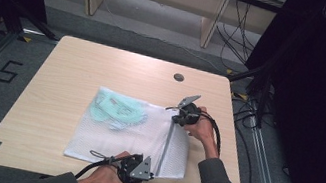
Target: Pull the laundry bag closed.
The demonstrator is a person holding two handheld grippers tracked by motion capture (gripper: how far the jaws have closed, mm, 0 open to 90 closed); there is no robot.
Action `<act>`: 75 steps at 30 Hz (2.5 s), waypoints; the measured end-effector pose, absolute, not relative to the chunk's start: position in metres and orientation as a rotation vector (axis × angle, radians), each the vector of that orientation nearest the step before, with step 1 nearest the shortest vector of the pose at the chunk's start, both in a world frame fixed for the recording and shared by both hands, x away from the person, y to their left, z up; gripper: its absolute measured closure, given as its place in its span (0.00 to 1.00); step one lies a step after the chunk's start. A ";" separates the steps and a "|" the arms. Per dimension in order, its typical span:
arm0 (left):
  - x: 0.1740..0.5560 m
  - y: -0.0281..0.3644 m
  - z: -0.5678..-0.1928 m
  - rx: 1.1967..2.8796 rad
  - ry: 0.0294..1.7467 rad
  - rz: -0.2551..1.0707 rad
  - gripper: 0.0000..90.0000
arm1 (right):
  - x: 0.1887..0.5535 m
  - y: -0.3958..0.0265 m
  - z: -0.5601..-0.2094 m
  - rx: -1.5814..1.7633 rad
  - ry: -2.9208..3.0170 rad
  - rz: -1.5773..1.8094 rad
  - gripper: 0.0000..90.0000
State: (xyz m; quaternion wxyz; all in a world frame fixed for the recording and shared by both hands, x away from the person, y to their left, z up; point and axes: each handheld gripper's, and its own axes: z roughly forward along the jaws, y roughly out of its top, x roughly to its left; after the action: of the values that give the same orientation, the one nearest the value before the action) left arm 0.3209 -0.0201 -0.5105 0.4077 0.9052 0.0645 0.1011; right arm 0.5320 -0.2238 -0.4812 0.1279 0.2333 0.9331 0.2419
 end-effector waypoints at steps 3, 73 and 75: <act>0.322 -0.019 -0.509 2.315 0.125 0.265 0.98 | 0.534 -0.224 -0.482 0.686 2.705 0.707 0.96; 0.339 -0.008 -0.499 2.188 0.419 0.207 0.48 | 0.536 -0.232 -0.470 0.930 2.509 0.791 0.58; 0.341 -0.004 -0.496 2.190 0.432 0.214 0.46 | 0.534 -0.232 -0.466 0.956 2.528 0.781 0.56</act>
State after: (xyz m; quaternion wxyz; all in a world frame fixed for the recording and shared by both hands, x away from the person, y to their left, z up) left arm 0.3414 -0.0045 -0.4957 0.4348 0.8795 0.1734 0.0861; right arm 0.5338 -0.2324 -0.4657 0.1632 0.3353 0.8866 0.2738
